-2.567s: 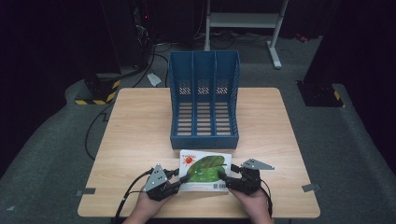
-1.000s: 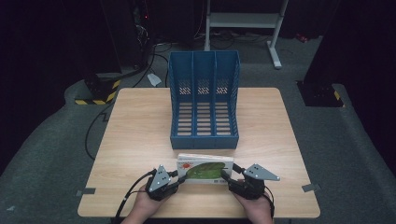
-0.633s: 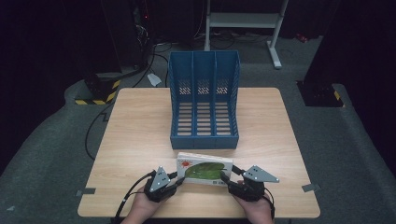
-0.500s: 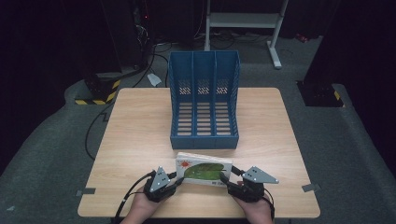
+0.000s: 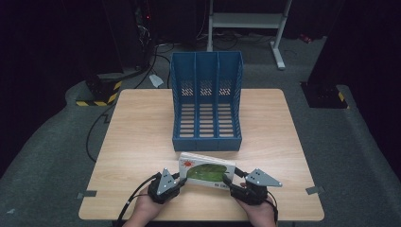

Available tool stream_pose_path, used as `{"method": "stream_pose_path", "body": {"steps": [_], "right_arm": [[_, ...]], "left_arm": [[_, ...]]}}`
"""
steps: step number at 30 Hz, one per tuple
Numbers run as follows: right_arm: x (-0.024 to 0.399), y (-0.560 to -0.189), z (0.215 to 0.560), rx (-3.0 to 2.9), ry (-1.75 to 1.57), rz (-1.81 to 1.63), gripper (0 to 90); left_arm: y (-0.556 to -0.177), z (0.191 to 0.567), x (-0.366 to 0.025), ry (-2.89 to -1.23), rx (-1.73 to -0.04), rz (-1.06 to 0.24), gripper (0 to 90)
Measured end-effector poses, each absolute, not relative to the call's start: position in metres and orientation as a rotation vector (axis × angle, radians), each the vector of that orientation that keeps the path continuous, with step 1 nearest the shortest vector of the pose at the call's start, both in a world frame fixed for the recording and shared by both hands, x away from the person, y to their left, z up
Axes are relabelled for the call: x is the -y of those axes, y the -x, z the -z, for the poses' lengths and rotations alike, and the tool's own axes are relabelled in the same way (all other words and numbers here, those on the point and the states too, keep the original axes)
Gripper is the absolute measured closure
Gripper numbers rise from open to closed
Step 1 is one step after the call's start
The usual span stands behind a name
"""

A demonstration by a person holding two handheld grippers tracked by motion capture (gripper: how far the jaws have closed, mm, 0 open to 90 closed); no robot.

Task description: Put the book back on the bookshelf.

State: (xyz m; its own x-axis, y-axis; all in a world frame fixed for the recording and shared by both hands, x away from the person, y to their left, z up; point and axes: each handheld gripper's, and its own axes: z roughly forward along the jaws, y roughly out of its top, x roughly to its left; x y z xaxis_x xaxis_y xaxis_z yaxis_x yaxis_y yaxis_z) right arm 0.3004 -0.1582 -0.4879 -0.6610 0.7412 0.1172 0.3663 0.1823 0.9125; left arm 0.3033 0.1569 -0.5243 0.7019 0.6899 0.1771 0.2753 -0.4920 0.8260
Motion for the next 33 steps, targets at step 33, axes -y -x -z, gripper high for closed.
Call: {"method": "stream_pose_path", "body": {"steps": [33], "right_arm": [[0.151,-0.311,0.475,-2.159,-0.916,-1.494,39.0]], "left_arm": [[-0.328,0.52,-0.226,-1.957,-1.095,-0.659,49.3]]}}
